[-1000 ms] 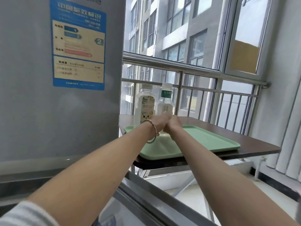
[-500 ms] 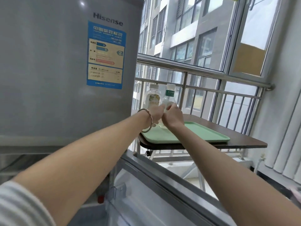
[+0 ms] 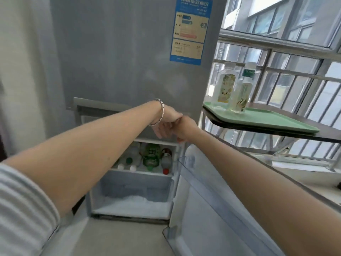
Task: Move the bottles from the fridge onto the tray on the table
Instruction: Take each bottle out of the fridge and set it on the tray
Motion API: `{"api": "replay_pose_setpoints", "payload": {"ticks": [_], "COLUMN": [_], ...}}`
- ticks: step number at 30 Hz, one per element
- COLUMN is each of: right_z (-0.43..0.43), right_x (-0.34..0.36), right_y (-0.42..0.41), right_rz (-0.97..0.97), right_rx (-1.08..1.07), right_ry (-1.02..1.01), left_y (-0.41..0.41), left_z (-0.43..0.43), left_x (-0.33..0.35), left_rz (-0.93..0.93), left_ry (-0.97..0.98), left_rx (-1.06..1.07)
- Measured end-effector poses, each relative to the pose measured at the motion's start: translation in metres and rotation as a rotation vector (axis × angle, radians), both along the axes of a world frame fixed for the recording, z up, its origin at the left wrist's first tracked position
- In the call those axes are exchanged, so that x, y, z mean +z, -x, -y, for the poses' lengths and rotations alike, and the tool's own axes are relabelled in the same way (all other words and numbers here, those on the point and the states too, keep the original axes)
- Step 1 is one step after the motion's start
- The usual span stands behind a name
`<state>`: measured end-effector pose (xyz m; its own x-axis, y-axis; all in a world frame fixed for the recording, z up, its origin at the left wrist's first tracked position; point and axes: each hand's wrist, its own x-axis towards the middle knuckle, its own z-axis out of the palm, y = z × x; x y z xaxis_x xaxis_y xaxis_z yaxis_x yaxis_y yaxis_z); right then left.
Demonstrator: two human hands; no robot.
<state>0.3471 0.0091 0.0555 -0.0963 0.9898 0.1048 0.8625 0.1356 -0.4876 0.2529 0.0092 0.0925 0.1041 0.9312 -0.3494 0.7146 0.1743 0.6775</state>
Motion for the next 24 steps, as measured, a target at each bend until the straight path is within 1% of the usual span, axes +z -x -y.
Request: {"api": "replay_pose_setpoints", "payload": {"ticks": [2, 4, 6, 8, 10, 13, 16, 19, 21, 22, 24], "right_z": [-0.002, -0.011, -0.020, -0.031, -0.050, -0.079, -0.106, -0.131, -0.140, -0.146, -0.155], "right_x": [-0.024, -0.051, -0.079, -0.104, -0.131, -0.166, -0.198, -0.226, -0.237, -0.244, -0.258], "right_y": [0.020, 0.039, 0.054, 0.065, 0.078, 0.092, 0.101, 0.106, 0.109, 0.110, 0.110], "right_rz": [0.045, 0.033, 0.030, 0.080, 0.087, 0.053, 0.090, 0.128, 0.147, 0.136, 0.060], "right_rx": [0.028, 0.061, 0.097, 0.140, 0.132, 0.121, 0.101, 0.082, 0.086, 0.085, 0.032], "right_ry": [0.056, 0.133, 0.168, 0.202, 0.245, 0.319, 0.394, 0.423, 0.420, 0.423, 0.449], "left_y": [0.024, 0.046, 0.064, 0.078, 0.092, 0.108, 0.117, 0.122, 0.126, 0.128, 0.128], "left_z": [-0.004, -0.012, -0.022, -0.034, -0.052, -0.072, -0.094, -0.120, -0.137, -0.145, -0.155], "left_x": [-0.021, -0.046, -0.074, -0.103, -0.132, -0.170, -0.199, -0.226, -0.244, -0.252, -0.261], "left_rz": [-0.034, -0.065, -0.109, -0.143, -0.168, -0.228, -0.306, -0.353, -0.354, -0.350, -0.253], "left_ry": [0.151, 0.271, 0.349, 0.405, 0.427, 0.310, 0.126, 0.013, 0.003, 0.043, 0.085], "left_rx": [-0.008, -0.011, 0.001, 0.008, 0.026, 0.071, 0.080, 0.065, 0.108, 0.115, 0.159]}}
